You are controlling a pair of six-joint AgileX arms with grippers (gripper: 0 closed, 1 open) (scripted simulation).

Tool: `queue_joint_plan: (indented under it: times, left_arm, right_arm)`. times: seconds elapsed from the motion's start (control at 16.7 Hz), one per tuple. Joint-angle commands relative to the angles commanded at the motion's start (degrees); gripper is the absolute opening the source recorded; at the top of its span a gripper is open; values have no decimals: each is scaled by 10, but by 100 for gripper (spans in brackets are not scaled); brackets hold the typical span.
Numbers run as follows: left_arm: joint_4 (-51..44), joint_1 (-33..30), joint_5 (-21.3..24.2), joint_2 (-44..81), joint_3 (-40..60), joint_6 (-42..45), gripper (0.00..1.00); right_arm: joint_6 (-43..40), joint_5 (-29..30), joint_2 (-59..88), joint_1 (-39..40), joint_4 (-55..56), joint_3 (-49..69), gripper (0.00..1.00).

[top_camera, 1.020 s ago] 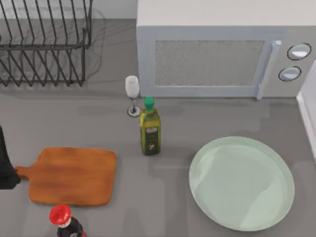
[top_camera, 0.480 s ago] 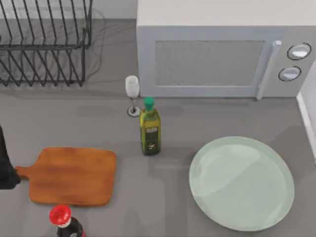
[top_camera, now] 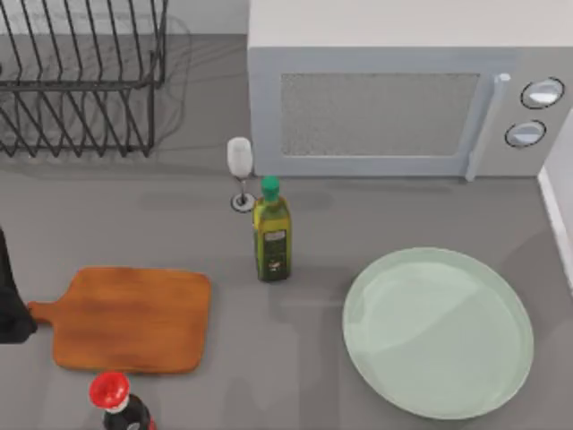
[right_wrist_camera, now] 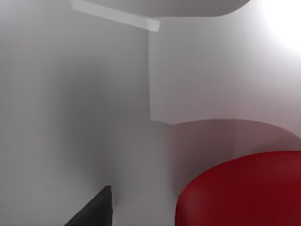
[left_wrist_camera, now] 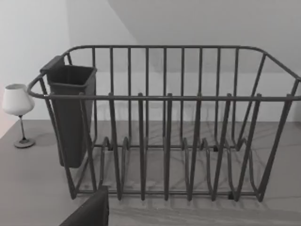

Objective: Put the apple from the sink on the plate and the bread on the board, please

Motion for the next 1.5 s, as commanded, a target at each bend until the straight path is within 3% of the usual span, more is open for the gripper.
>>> queue_joint_plan:
  times: [0.78,1.5]
  left_arm:
    - [0,0,0,0,0,0,100]
    - [0,0,0,0,0,0,100]
  right_arm:
    - [0,0,0,0,0,0,2]
    - [4,-8,-55,1,-45,21,0]
